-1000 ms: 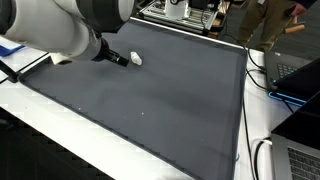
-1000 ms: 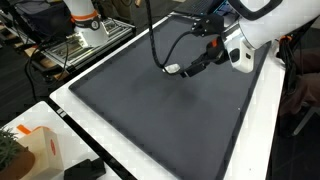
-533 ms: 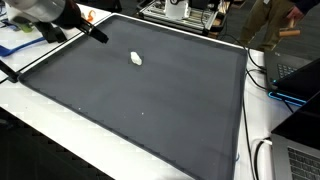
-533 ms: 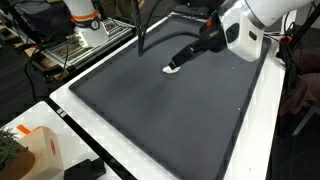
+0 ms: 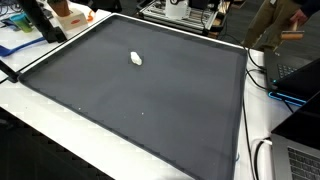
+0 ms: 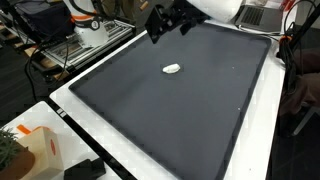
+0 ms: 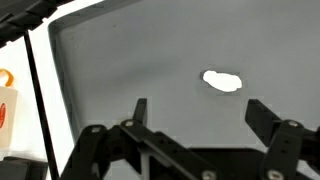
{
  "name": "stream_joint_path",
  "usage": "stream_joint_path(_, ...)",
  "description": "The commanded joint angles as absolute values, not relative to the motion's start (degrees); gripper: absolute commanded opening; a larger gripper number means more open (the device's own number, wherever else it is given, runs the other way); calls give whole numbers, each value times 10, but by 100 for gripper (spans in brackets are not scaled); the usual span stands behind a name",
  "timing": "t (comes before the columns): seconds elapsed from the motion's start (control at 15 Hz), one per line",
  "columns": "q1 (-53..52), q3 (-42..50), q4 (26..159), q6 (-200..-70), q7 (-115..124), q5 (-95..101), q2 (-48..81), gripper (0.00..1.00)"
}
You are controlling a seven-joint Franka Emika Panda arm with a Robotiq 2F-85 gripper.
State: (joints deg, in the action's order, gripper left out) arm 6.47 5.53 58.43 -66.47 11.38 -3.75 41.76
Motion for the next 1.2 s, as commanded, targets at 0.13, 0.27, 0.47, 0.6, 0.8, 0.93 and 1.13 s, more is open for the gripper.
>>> stream_joint_path(0.13, 61, 51, 648, -736, 168, -82, 368, 100)
stream_joint_path(0.27, 62, 46, 693, -790, 156, -101, 336, 100)
stream_joint_path(0.47, 69, 40, 772, -861, 63, -104, 282, 100)
stream_joint_path(0.6, 67, 39, 819, -915, -3, -78, 250, 100)
stream_joint_path(0.8, 68, 37, 898, -1004, -77, -75, 204, 100)
stream_joint_path(0.93, 68, 39, 834, -969, -53, -83, 244, 100)
stream_joint_path(1.13, 68, 38, 865, -986, -67, -82, 225, 100)
